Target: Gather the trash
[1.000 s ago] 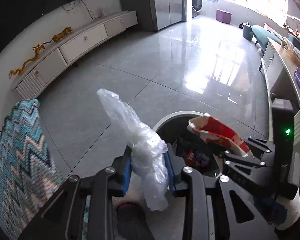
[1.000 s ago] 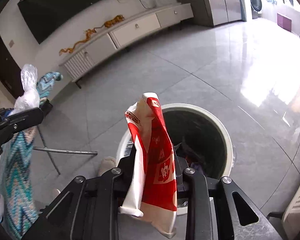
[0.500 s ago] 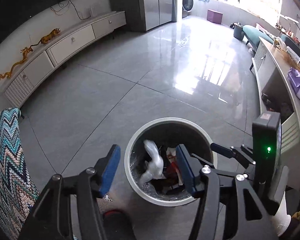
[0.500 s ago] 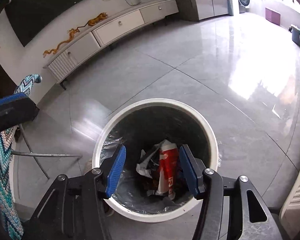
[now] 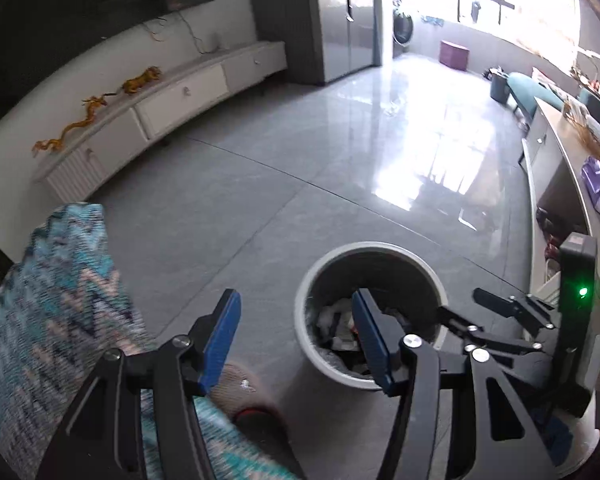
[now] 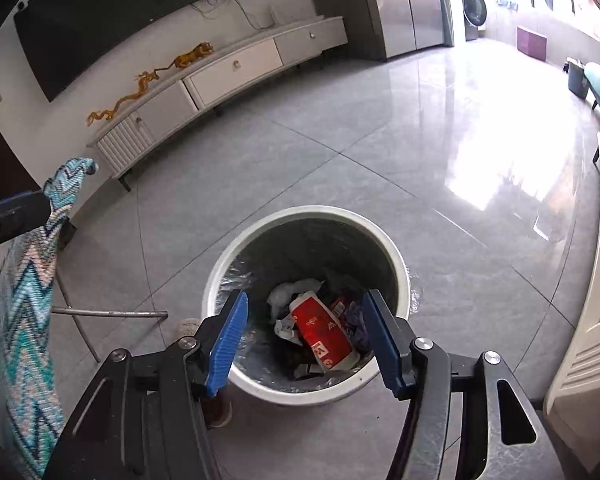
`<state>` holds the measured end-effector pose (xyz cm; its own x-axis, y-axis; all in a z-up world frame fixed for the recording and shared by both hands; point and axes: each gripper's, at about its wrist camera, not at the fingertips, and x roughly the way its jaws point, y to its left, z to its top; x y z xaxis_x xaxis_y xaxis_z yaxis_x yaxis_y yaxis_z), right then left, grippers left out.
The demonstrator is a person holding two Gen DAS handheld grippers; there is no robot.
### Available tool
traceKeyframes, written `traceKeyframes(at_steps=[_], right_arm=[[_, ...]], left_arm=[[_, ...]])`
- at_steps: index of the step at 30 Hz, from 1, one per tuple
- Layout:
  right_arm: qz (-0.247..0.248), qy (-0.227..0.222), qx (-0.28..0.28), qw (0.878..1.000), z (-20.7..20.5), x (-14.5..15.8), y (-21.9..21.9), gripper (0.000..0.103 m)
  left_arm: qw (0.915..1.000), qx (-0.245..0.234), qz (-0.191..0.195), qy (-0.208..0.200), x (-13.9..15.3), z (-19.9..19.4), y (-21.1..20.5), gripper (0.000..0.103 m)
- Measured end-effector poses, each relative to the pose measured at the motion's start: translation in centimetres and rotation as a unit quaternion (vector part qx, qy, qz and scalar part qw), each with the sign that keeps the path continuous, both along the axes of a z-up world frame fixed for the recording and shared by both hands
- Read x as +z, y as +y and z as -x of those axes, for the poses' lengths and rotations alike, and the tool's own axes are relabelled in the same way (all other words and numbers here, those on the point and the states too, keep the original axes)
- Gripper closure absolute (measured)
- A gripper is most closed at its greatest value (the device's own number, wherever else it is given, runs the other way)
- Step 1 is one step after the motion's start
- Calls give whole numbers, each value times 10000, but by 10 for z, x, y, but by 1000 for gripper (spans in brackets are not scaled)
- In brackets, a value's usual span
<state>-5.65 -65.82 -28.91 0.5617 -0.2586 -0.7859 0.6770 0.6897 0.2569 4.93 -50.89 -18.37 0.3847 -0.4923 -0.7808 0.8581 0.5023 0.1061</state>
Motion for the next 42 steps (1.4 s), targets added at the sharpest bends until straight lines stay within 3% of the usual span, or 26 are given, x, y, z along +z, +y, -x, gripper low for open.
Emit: traceKeyframes(at_steps=[7,15,19,25,30,34,42], right_arm=[[259,-402,468,9978,-19,52,46,43],[833,-925,1425,9819,-60,124,128,41],[1106,-1195,1801,9701,-75,159,171,28],[1534,-1433,2215,9523,-94,201,231,19],[1901,-1648,2460,9361,-103,233,275,7],[2142,-1799,2597,9243,-105,254,301,4],[2138,-2068,2773,9136,-96,269,337,1]], left_arm=[[9979,479,362,-245,33,-9,67,47],[9877,1123,728,-803,78,-22,163,47],[9770,1602,988,-1002,101,-29,216,34],[9542,2348,1320,-1303,126,-36,294,29],[9287,2953,1531,-1640,145,-37,351,20],[9033,3466,1658,-1909,158,-36,387,10],[8656,4120,1767,-2232,170,-26,431,3]])
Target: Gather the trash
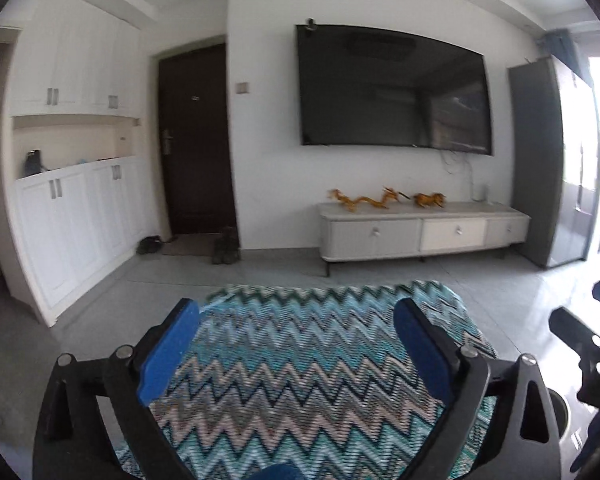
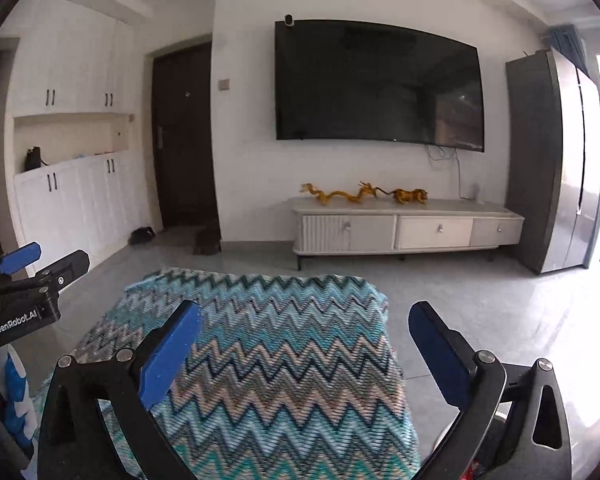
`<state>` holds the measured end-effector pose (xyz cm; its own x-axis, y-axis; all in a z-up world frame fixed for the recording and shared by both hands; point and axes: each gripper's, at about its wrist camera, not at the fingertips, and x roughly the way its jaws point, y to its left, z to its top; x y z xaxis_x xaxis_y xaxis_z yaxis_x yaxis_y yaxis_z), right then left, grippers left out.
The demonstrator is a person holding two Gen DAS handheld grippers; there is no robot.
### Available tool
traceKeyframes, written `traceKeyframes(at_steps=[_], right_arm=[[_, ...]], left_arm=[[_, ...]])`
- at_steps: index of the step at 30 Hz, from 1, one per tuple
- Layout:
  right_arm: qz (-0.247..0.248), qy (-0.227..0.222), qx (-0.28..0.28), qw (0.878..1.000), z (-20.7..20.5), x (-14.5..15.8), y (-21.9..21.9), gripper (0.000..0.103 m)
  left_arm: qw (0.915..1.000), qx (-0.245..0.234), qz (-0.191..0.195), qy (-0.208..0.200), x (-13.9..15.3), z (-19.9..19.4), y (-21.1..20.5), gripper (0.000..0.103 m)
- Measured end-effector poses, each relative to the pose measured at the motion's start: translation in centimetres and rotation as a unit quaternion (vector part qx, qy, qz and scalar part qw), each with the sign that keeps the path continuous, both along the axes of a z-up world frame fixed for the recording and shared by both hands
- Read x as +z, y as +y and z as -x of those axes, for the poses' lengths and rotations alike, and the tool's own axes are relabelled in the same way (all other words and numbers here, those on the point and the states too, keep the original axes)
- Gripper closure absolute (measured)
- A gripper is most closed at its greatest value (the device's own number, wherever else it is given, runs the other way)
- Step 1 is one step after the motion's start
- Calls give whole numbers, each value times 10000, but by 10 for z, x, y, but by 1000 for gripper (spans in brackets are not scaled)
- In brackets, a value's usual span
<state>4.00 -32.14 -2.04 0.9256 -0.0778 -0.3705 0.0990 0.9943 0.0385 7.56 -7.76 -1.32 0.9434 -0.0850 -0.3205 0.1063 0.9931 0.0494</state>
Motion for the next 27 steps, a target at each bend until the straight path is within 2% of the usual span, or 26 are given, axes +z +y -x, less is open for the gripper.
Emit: traceKeyframes(at_steps=[6,18,27], right_arm=[[42,-64,66,9999,8,5,17,1],[386,-318,-165,9986,10,26,29,0],[298,-427,-403,9978,12,31,16,0]], left_arm=[[9994,287,133,-165,0,8,24,2],[9991,379,143,-149,-10,10,40,2],[9988,454,161,-129,-9,8,47,2]])
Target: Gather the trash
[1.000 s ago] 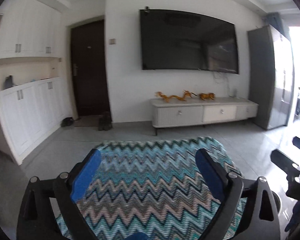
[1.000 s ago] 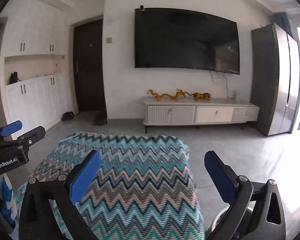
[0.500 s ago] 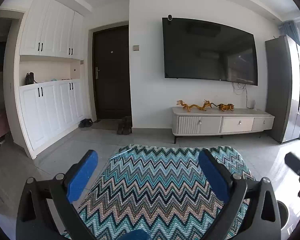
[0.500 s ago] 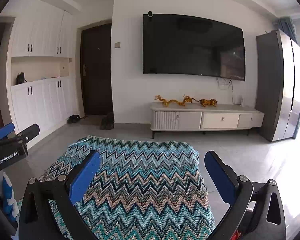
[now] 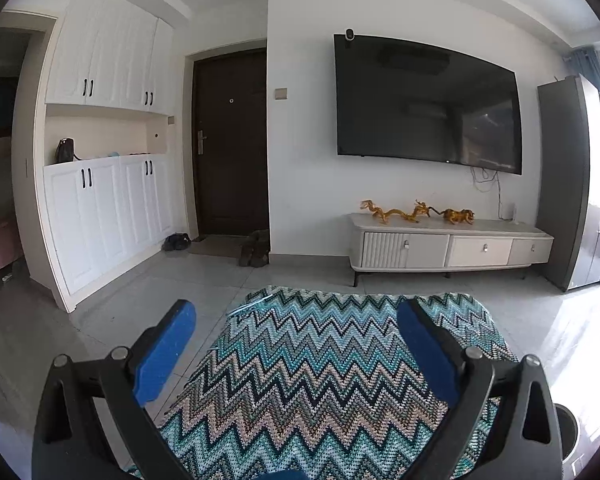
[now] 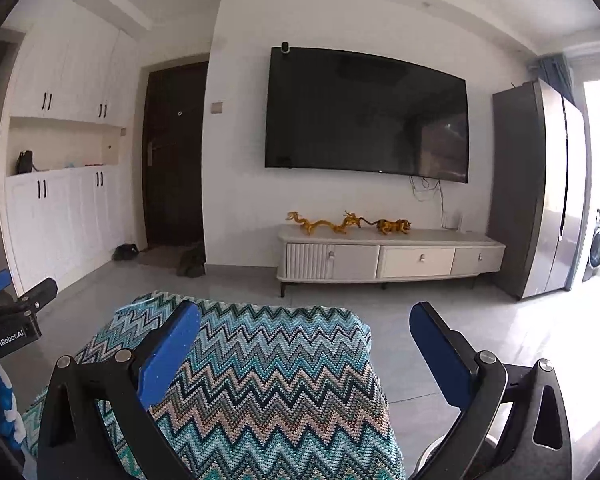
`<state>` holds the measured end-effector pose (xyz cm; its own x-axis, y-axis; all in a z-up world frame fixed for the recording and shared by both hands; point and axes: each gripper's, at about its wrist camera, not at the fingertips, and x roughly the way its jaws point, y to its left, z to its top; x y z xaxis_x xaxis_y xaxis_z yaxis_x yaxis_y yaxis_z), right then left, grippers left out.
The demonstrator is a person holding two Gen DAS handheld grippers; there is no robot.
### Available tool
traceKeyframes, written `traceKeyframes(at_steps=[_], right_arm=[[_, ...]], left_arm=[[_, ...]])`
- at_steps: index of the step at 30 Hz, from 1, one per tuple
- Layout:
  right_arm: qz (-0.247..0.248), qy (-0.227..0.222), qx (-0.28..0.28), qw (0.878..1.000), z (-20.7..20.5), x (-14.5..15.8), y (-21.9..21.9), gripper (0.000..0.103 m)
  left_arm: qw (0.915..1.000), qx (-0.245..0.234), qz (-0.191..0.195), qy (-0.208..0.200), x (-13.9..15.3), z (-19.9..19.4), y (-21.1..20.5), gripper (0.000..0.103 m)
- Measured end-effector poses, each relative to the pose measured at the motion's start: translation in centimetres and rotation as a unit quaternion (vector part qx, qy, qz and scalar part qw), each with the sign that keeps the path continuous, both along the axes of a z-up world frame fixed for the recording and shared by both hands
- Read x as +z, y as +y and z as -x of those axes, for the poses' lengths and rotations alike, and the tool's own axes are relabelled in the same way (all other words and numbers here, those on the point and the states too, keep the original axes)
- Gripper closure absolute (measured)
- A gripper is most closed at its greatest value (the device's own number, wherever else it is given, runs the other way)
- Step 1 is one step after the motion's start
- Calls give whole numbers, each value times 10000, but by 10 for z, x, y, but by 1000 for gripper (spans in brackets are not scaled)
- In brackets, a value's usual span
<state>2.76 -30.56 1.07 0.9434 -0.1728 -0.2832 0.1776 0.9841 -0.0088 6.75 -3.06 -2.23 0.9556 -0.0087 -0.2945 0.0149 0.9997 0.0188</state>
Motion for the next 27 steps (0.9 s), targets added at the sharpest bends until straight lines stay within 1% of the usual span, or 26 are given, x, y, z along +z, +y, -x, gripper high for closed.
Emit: traceKeyframes(at_steps=[4,9,12,21,27], right_arm=[[-17,2,-67,10000,1,-1,-6,0],[-79,191,-209,9996,-4,-10,-13,0],[-123,192,-334,9992,-3,-12,-18,0],[-30,110,-505,9987,0,-13,-23,0],[-97,88,-518,9986,2,-15,-25,0]], left_arm=[[10000,-7,-46,39,-2,0,-3,2],[9999,-6,-54,98,-4,2,-6,2],[9999,1,-68,145,-6,0,-4,2],[9997,22,-99,232,-10,-3,-2,2],[9997,20,-60,256,-11,-3,0,2]])
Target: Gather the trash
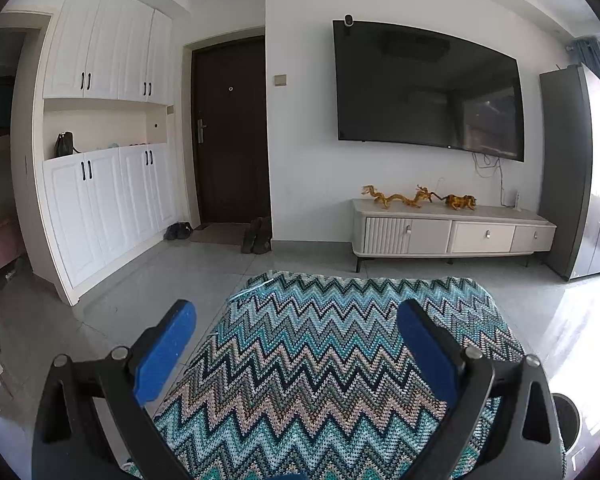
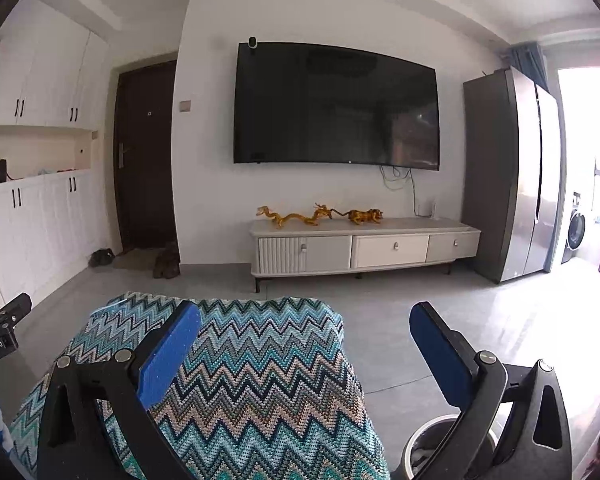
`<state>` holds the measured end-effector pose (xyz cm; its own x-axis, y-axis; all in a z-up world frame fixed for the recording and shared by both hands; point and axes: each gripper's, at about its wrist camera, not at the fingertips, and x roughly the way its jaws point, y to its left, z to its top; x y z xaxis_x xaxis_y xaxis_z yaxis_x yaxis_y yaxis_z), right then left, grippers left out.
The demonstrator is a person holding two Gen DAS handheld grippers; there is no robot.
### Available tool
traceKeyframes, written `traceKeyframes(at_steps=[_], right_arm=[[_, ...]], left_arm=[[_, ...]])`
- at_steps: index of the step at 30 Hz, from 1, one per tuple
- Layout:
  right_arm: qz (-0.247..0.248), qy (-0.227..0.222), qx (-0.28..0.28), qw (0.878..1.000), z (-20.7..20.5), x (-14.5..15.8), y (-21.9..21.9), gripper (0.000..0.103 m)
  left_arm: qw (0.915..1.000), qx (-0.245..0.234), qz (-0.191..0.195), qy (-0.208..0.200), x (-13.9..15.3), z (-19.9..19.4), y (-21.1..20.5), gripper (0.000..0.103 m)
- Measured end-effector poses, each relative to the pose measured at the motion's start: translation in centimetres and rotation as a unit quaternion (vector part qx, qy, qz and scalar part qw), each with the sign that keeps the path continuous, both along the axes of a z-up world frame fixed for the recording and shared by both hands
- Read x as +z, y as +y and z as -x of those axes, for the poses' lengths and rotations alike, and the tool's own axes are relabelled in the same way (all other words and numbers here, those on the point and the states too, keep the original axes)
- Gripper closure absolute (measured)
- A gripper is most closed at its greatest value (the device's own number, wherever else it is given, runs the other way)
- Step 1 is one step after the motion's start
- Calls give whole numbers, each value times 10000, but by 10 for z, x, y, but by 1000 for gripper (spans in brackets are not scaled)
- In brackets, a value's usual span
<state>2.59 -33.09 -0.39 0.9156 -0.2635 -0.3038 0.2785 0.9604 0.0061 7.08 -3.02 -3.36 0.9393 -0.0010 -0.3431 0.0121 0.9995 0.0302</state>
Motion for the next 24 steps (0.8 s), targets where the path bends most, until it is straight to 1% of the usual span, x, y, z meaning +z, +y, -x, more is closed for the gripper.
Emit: traceKeyframes(at_steps=[13,24], right_arm=[[25,2,25,10000,-1,-1,4,0],[33,-4,-15,10000,2,-2,4,0]], left_arm=[[10000,-31,25,51,-4,-1,6,2],[9999,-72,48,51,-4,-1,4,2]])
